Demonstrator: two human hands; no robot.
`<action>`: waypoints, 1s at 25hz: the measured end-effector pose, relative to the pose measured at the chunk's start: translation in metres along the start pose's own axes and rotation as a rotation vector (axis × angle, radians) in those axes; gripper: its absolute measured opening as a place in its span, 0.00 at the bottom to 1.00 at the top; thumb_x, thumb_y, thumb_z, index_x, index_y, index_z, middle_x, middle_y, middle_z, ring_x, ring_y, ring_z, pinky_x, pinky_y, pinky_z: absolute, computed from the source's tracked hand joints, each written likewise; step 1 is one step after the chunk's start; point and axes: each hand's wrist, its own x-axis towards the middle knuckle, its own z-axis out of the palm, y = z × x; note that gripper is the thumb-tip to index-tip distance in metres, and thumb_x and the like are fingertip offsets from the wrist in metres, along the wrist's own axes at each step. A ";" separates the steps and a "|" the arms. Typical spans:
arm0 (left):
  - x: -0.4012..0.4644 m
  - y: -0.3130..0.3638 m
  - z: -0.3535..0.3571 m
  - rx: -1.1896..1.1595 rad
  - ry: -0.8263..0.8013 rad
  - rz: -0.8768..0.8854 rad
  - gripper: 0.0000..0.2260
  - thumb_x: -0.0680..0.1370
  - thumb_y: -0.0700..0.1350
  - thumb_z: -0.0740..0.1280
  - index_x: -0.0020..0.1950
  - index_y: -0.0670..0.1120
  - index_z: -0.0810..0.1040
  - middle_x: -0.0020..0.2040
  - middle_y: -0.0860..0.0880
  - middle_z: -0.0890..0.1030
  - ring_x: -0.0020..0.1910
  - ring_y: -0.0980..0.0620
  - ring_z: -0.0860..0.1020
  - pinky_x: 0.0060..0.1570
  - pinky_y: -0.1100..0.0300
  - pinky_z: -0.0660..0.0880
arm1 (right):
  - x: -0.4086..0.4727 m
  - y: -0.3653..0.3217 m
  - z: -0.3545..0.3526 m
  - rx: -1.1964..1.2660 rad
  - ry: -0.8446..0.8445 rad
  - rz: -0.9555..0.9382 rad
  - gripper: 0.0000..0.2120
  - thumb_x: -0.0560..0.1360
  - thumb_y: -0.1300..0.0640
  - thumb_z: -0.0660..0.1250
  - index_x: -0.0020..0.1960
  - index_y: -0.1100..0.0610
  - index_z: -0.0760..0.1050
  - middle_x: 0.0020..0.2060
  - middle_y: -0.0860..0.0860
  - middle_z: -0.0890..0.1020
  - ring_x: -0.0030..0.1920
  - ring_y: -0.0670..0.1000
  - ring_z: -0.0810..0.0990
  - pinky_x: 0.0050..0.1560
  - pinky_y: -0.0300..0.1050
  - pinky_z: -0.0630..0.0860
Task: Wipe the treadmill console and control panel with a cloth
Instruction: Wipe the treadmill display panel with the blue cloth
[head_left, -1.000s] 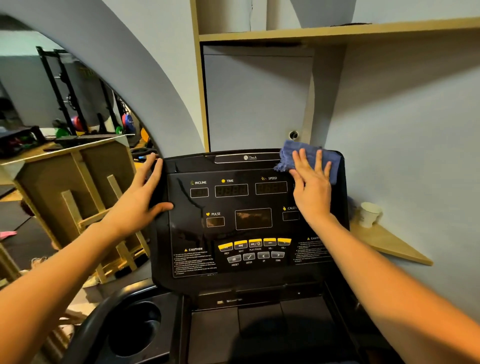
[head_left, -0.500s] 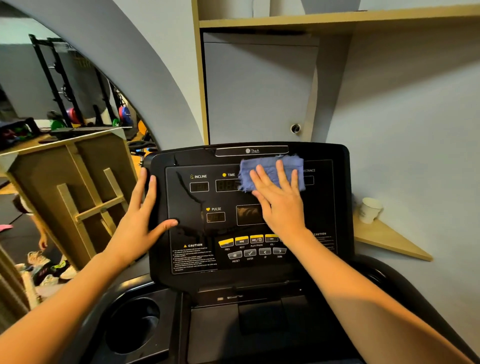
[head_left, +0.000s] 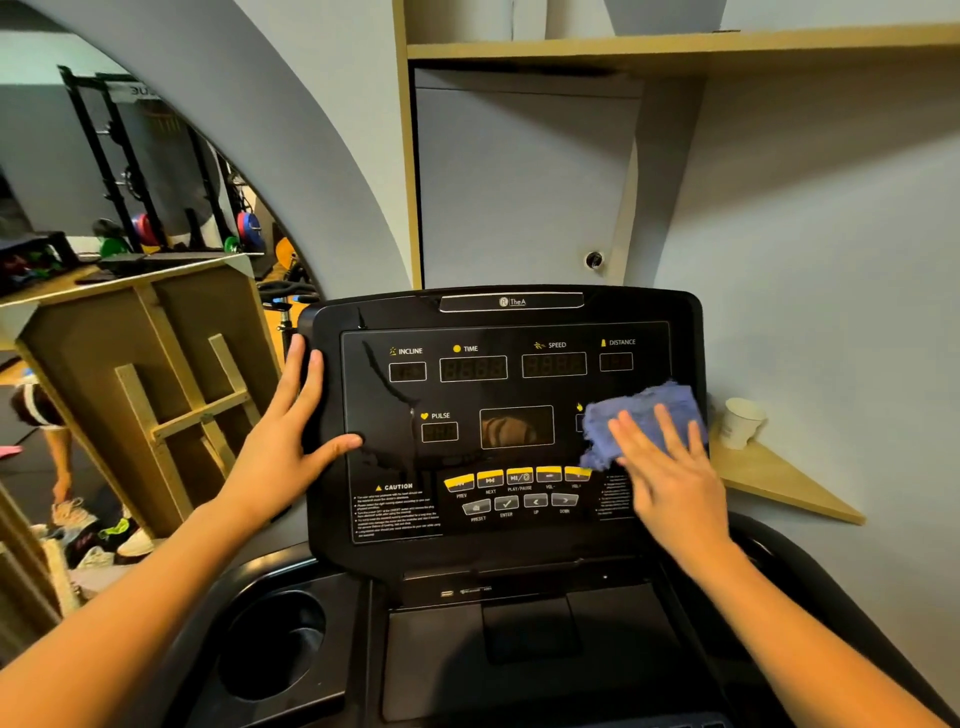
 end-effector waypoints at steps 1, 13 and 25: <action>0.000 0.000 0.000 0.000 -0.007 -0.002 0.46 0.72 0.54 0.71 0.81 0.55 0.44 0.80 0.60 0.37 0.80 0.49 0.49 0.69 0.43 0.69 | 0.009 0.006 0.003 0.039 0.009 0.065 0.23 0.76 0.59 0.61 0.71 0.55 0.70 0.69 0.53 0.74 0.74 0.59 0.63 0.73 0.65 0.58; 0.001 -0.003 0.002 -0.021 -0.003 0.017 0.46 0.72 0.55 0.71 0.81 0.54 0.44 0.80 0.60 0.36 0.80 0.51 0.48 0.69 0.50 0.65 | 0.172 -0.072 0.034 0.261 0.183 0.221 0.19 0.80 0.59 0.64 0.71 0.57 0.71 0.69 0.54 0.73 0.74 0.62 0.61 0.73 0.67 0.54; 0.001 0.004 0.002 0.002 0.025 -0.014 0.47 0.69 0.52 0.72 0.81 0.54 0.47 0.81 0.59 0.39 0.77 0.59 0.48 0.68 0.54 0.61 | 0.065 -0.111 0.037 0.250 0.045 -0.293 0.19 0.76 0.58 0.68 0.67 0.54 0.76 0.67 0.49 0.76 0.72 0.54 0.68 0.71 0.62 0.62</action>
